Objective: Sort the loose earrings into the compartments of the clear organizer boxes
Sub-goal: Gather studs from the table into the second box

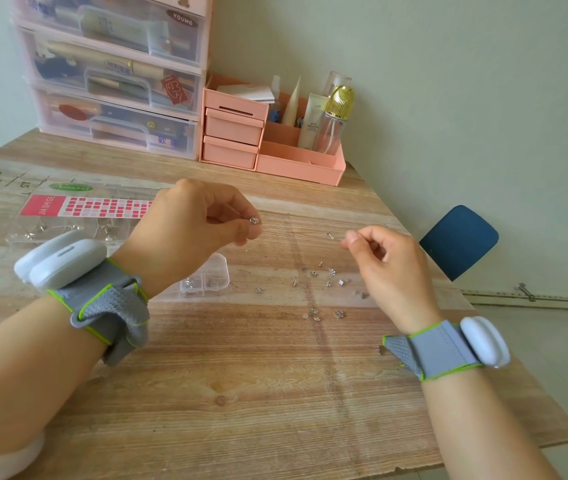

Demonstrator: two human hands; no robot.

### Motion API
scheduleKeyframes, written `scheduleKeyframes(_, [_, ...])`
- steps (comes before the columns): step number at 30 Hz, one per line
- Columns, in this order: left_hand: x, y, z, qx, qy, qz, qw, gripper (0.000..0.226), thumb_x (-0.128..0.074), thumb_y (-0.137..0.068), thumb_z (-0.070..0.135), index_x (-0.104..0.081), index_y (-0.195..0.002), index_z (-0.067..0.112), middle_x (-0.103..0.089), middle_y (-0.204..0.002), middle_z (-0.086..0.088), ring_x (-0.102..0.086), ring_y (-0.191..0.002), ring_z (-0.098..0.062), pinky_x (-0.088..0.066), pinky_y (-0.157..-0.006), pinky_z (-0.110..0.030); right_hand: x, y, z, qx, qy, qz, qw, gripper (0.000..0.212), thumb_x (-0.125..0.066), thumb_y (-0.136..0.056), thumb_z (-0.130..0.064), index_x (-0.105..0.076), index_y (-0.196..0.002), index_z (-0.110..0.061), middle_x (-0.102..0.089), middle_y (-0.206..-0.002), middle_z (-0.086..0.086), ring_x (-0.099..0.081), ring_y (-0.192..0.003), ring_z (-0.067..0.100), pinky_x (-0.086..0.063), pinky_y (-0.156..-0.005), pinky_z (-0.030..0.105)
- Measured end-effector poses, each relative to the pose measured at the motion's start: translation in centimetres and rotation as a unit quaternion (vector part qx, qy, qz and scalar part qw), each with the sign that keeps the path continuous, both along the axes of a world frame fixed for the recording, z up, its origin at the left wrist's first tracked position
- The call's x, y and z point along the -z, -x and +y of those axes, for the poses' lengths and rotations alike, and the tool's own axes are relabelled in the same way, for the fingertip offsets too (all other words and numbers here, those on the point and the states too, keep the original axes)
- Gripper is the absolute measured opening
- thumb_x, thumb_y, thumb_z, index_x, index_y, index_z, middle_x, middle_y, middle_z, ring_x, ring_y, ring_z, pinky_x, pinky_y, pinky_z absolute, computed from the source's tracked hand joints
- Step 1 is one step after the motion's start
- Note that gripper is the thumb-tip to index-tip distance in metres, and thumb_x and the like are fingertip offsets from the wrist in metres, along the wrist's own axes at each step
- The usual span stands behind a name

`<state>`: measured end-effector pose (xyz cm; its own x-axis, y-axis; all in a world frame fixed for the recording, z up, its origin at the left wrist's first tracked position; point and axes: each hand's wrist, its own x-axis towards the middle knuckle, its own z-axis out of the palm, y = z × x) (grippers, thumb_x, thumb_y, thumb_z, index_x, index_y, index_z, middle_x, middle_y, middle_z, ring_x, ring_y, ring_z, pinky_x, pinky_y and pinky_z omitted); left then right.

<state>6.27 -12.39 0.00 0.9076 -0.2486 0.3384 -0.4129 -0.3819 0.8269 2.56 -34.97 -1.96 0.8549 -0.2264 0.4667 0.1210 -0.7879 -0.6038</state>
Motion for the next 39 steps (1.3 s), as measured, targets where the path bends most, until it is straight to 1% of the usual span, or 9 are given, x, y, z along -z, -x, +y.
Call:
scheduleKeyframes(5, [-0.1,0.2,-0.1,0.0,-0.019,-0.003,1.0,0.004,-0.073,-0.072,0.023,-0.07,-0.072,0.025,-0.07,-0.064,0.006,-0.064,-0.065,-0.001,-0.05,-0.066,-0.011,-0.1,0.0,-0.4,0.012,-0.039,-0.004,0.999,0.023,-0.055,-0.092,-0.024,-0.068,-0.074,-0.02,-0.053,-0.048,-0.019,-0.044,-0.051,0.0,-0.032,-0.052,0.012])
scheduleKeyframes(8, [0.0,0.3,-0.4,0.009,-0.032,-0.006,0.999,0.005,-0.074,-0.07,0.025,-0.07,-0.073,0.025,-0.069,-0.067,0.01,-0.064,-0.068,0.003,-0.047,-0.067,-0.005,-0.5,0.1,-0.9,0.027,-0.075,-0.008,0.997,0.022,-0.055,-0.091,-0.025,-0.069,-0.076,-0.02,-0.053,-0.054,-0.012,-0.046,-0.056,0.003,-0.036,-0.059,0.018])
scheduleKeyframes(16, [0.1,0.2,-0.4,0.01,-0.058,-0.022,0.998,0.005,-0.074,-0.07,0.025,-0.069,-0.072,0.028,-0.067,-0.071,0.016,-0.06,-0.073,0.009,-0.041,-0.065,0.004,-1.3,0.8,-1.6,0.019,-0.048,0.05,0.997,0.019,-0.055,-0.091,-0.025,-0.069,-0.079,-0.021,-0.059,-0.061,-0.009,-0.047,-0.053,0.0,-0.035,-0.054,0.01])
scheduleKeyframes(19, [0.1,0.2,-0.4,0.012,-0.061,-0.022,0.998,0.005,-0.074,-0.07,0.025,-0.069,-0.072,0.028,-0.067,-0.071,0.015,-0.06,-0.073,0.008,-0.04,-0.064,0.004,-1.2,1.1,-1.9,0.014,-0.053,0.084,0.995,0.015,-0.057,-0.089,-0.021,-0.07,-0.082,-0.02,-0.065,-0.067,-0.006,-0.057,-0.064,0.007,-0.045,-0.066,0.023])
scheduleKeyframes(23, [0.2,0.3,-0.5,0.015,-0.07,-0.031,0.997,0.006,-0.073,-0.071,0.025,-0.069,-0.072,0.029,-0.067,-0.07,0.016,-0.058,-0.07,0.012,-0.039,-0.063,0.005,-1.4,2.0,-2.2,-0.021,-0.045,0.142,0.989,0.018,-0.06,-0.086,-0.009,-0.068,-0.08,-0.023,-0.067,-0.075,-0.005,-0.061,-0.074,0.01,-0.045,-0.065,0.012])
scheduleKeyframes(27, [0.2,0.3,-0.5,0.016,-0.073,-0.034,0.997,0.006,-0.073,-0.071,0.025,-0.069,-0.072,0.029,-0.066,-0.07,0.016,-0.057,-0.068,0.014,-0.038,-0.061,0.005,-1.9,2.3,-2.0,-0.072,-0.021,0.214,0.974,0.034,-0.06,-0.08,0.007,-0.064,-0.079,-0.027,-0.064,-0.08,-0.004,-0.058,-0.073,0.013,-0.05,-0.075,0.027])
scheduleKeyframes(30, [0.2,0.2,-0.5,0.016,-0.075,-0.037,0.996,0.005,-0.073,-0.071,0.025,-0.069,-0.072,0.028,-0.066,-0.07,0.016,-0.057,-0.068,0.013,-0.038,-0.061,0.005,-2.0,2.2,-1.6,-0.081,-0.015,0.23,0.97,0.029,-0.064,-0.079,0.004,-0.064,-0.081,-0.025,-0.065,-0.08,-0.003,-0.058,-0.073,0.016,-0.05,-0.077,0.031])
scheduleKeyframes(35, [0.3,0.1,-0.5,0.015,-0.07,-0.036,0.997,0.005,-0.073,-0.071,0.025,-0.069,-0.072,0.028,-0.067,-0.071,0.015,-0.058,-0.071,0.01,-0.039,-0.061,0.005,-2.0,2.3,-1.1,-0.089,-0.046,0.235,0.967,0.015,-0.069,-0.08,-0.006,-0.067,-0.088,-0.019,-0.07,-0.082,0.003,-0.06,-0.07,0.009,-0.044,-0.062,0.009])
scheduleKeyframes(39, [0.4,0.1,-0.5,0.015,-0.075,-0.043,0.996,0.005,-0.073,-0.071,0.026,-0.068,-0.072,0.028,-0.067,-0.071,0.015,-0.058,-0.07,0.011,-0.038,-0.061,0.005,-2.0,2.2,-1.0,-0.085,-0.036,0.231,0.968,0.012,-0.069,-0.081,-0.01,-0.067,-0.088,-0.02,-0.071,-0.084,0.004,-0.059,-0.067,0.005,-0.041,-0.059,0.006])
